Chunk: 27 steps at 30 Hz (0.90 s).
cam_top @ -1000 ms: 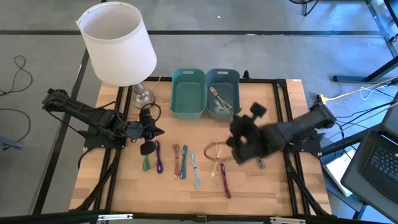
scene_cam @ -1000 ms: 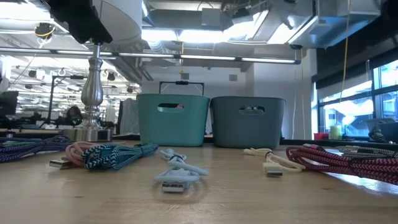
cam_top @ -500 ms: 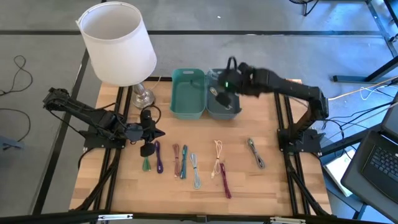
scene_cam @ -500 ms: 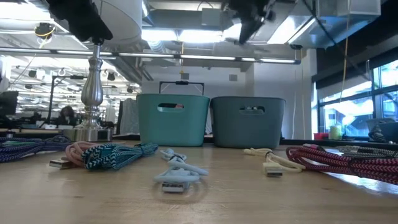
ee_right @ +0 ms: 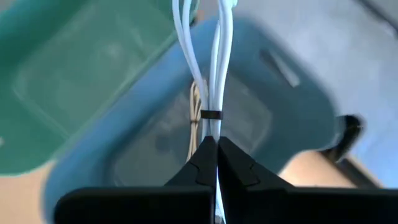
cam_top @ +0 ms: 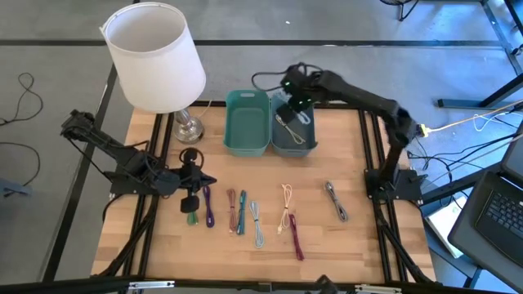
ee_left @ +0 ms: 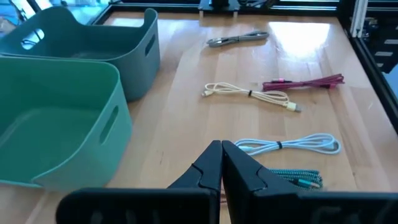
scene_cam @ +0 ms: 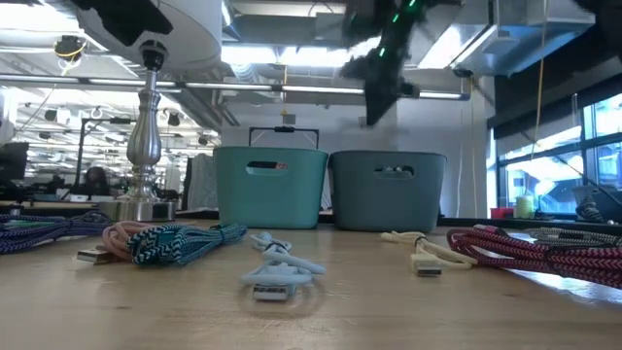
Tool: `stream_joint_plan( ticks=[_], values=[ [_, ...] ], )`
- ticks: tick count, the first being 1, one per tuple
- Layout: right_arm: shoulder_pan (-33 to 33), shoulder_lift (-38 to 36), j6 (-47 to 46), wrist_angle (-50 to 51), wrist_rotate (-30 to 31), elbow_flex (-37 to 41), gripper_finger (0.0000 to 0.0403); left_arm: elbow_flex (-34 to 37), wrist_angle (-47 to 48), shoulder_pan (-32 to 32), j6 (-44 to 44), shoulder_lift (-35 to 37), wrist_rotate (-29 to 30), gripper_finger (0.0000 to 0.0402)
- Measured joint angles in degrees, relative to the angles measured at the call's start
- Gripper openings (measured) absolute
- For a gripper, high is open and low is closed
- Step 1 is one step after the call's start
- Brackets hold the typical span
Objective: Pick and place USB-C Cables
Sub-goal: Put the blue charger cable into the blue bin
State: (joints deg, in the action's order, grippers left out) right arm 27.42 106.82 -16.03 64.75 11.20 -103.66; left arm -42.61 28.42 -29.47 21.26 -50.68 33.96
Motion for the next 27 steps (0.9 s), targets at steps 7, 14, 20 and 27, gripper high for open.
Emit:
stream_joint_plan(
  ticks=[7, 14, 20, 27],
  values=[
    [2.36, 9.67, -0.30, 1.17, -2.06, 0.04, 0.0000, 0.00, 0.00, -2.75, 0.23, 0.00, 0.08, 0.0004],
    [4.10, 13.18, -4.28, 2.89, -4.91, 0.65, 0.0000, 0.00, 0.05, -5.11, 0.48, 0.00, 0.10, 0.0004],
    [4.49, 12.59, -6.00, -3.17, -6.75, 7.03, 0.0000, -0.02, 0.24, -6.17, 0.48, 0.00, 0.97, 0.0004],
    [4.72, 12.59, -6.27, -13.57, -9.68, 16.05, 0.0000, -0.04, 0.27, -6.13, 0.48, 0.00, 1.02, 0.0004]
  ],
)
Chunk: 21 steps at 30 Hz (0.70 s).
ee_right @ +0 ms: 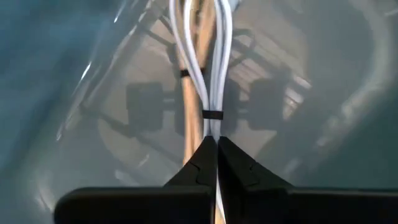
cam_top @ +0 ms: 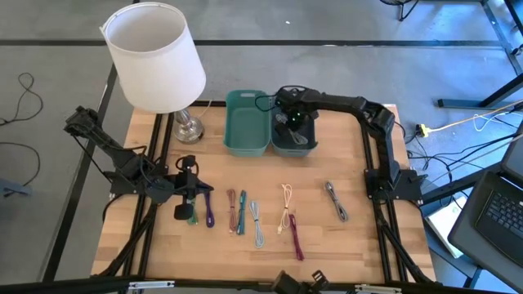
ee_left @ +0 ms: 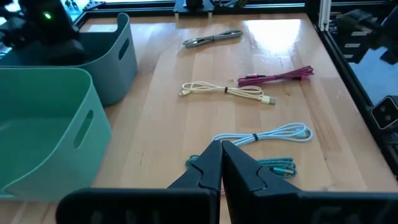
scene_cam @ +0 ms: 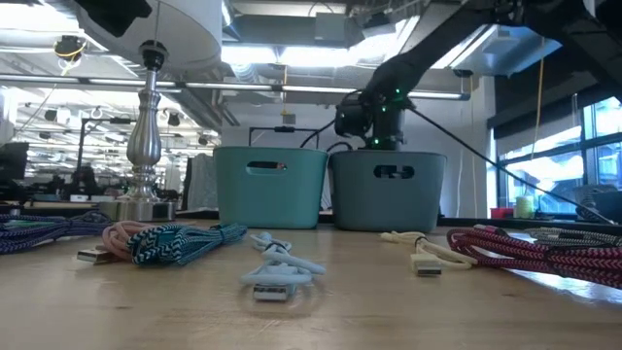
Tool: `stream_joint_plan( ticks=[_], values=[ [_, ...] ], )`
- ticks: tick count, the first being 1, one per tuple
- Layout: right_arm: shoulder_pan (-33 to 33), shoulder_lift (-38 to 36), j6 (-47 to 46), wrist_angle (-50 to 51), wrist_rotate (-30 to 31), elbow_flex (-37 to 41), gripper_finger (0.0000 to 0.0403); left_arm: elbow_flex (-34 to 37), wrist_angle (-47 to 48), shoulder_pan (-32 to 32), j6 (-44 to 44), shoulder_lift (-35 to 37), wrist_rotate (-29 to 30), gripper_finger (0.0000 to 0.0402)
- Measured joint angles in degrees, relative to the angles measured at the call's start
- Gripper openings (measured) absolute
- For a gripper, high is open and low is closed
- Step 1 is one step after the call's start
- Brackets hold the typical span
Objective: Pick and place USB-C Cables
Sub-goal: Put the blue charger cable into the blue bin
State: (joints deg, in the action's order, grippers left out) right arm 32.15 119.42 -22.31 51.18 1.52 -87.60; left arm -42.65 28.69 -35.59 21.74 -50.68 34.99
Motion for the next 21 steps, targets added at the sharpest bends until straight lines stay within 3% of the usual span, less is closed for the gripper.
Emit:
stream_joint_plan(
  ticks=[9, 21],
  values=[
    [0.04, -0.17, 1.46, -3.64, -0.07, 3.54, 0.0012, 0.00, -0.14, 0.00, 0.02, 0.00, 0.04, 0.0004],
    [-0.04, -0.27, 3.27, -1.91, 0.38, 0.93, 0.0167, 0.00, -0.17, 0.00, 0.17, 0.00, 0.08, 0.0004]
  ],
)
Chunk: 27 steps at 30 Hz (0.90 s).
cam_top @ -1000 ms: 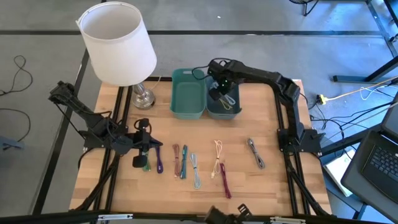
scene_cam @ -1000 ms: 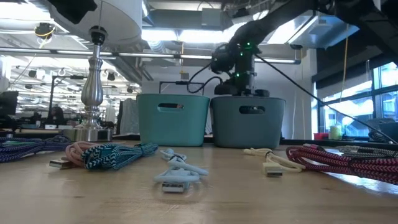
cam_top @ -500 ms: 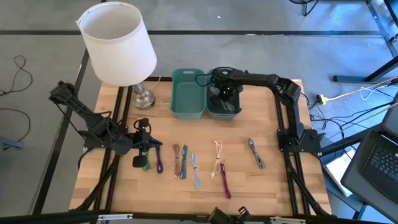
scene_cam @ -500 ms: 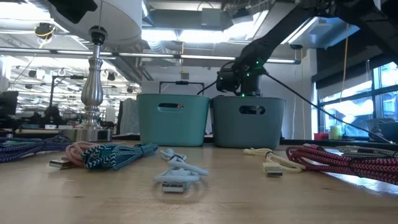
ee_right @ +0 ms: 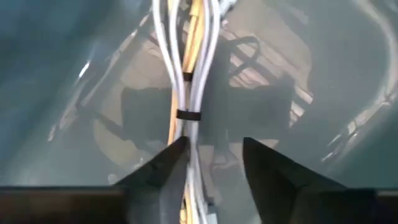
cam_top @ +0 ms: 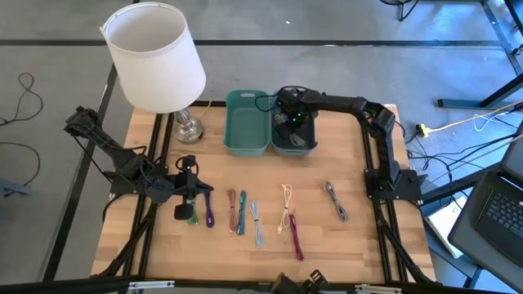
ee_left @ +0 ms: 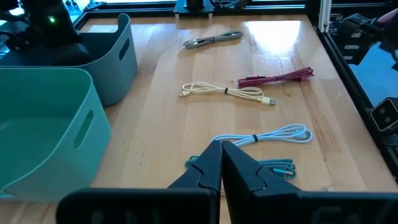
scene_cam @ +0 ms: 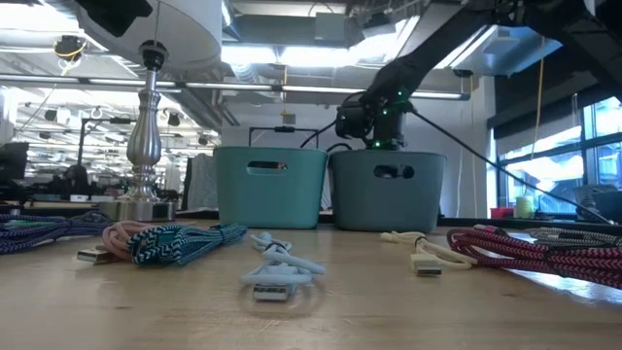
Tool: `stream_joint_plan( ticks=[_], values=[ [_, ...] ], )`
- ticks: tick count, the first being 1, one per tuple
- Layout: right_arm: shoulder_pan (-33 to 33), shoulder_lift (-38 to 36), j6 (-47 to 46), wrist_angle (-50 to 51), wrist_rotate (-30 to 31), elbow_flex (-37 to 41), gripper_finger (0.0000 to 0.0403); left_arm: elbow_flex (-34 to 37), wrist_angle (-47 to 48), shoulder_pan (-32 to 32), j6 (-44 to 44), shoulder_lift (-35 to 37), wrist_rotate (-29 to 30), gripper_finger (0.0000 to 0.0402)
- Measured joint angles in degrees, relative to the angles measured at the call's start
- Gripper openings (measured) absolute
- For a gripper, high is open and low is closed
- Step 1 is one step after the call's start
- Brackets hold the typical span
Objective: Pick and place USB-C Cables
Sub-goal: Put the blue charger cable into the blue bin, then put the green charger cable into the blue bin
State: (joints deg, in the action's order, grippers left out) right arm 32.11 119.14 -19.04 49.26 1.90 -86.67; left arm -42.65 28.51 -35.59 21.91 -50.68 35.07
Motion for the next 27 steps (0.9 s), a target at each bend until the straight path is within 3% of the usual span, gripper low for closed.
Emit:
stream_joint_plan(
  ticks=[6, 17, 21, 27],
  values=[
    [-0.70, -3.80, 0.21, 1.35, 4.04, -0.42, 0.0194, 0.00, 0.02, 0.00, -0.02, 0.00, 0.04, 0.0004],
    [-2.88, -13.87, 1.27, 6.42, 5.22, -0.42, 0.0168, 0.00, 0.00, 0.00, -0.06, 0.00, 0.12, 0.0004],
    [-6.32, -19.72, 2.93, 11.06, 5.17, -0.42, 0.0163, 0.00, 0.04, 0.00, -0.08, 0.00, -0.04, 0.0004],
    [-16.41, -30.07, 0.44, 20.35, 5.14, -0.44, 0.0156, 0.00, 1.33, 0.00, -0.09, 0.00, -0.04, 0.0004]
  ],
)
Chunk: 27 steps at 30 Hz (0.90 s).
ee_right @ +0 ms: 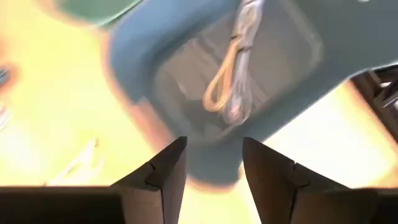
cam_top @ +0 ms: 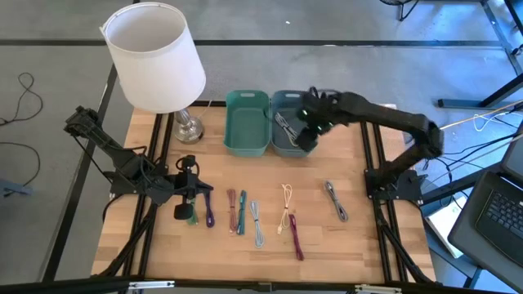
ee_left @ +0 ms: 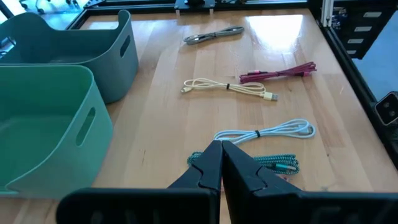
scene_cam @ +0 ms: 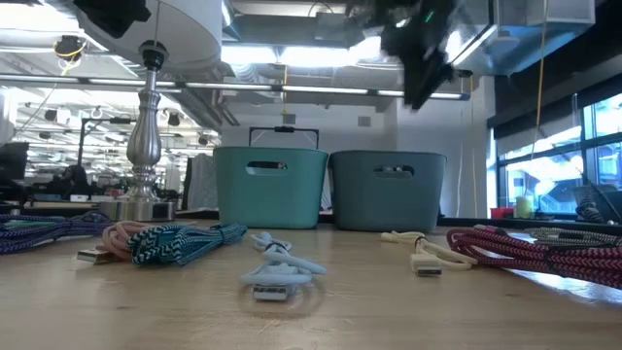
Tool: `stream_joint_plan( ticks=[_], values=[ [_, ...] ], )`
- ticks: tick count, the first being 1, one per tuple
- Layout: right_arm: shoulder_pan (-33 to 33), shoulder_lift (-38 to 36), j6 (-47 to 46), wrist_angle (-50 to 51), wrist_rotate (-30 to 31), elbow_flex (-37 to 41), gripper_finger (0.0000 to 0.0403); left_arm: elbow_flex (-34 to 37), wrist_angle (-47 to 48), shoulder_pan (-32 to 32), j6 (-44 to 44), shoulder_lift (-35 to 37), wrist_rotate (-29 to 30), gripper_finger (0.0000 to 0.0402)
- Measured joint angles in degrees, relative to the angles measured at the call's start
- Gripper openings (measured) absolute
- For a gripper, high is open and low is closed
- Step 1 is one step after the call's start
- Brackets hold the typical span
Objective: Pick and place USB-C Cables
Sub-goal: Put the green charger cable into the blue bin
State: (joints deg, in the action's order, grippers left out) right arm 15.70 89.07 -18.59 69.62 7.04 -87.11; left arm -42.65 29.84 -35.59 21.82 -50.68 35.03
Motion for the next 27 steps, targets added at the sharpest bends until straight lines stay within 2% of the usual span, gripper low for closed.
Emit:
stream_joint_plan(
  ticks=[8, 12, 16, 18, 21, 27],
  values=[
    [-20.46, -10.44, -14.74, 5.22, -0.65, 0.00, 0.0156, 0.00, 0.26, 0.00, 0.42, 0.00, 0.00, 0.0004],
    [-31.84, -11.55, -23.20, 4.43, 0.68, 0.07, 0.0155, 0.00, 0.26, 0.00, 1.96, 0.00, -0.81, 0.0004],
    [-42.04, -10.30, -30.22, 2.84, 4.27, 0.11, 0.0155, 0.00, 0.30, 0.02, 5.74, 0.02, -5.47, 0.0004],
    [-46.21, -9.04, -32.58, 2.14, 6.63, 0.15, 0.0155, -0.01, 0.79, 0.02, 10.44, 0.03, -10.56, 0.0004],
    [-51.19, -7.30, -34.65, 2.10, 11.29, 0.15, 0.0155, -0.02, 3.49, -0.43, 23.29, 0.00, -18.26, 0.0004],
    [-55.58, -3.87, -35.17, 3.84, 19.83, 0.20, 0.0155, -0.06, 11.68, -8.09, 51.56, -4.60, -19.02, 0.0004]
  ],
)
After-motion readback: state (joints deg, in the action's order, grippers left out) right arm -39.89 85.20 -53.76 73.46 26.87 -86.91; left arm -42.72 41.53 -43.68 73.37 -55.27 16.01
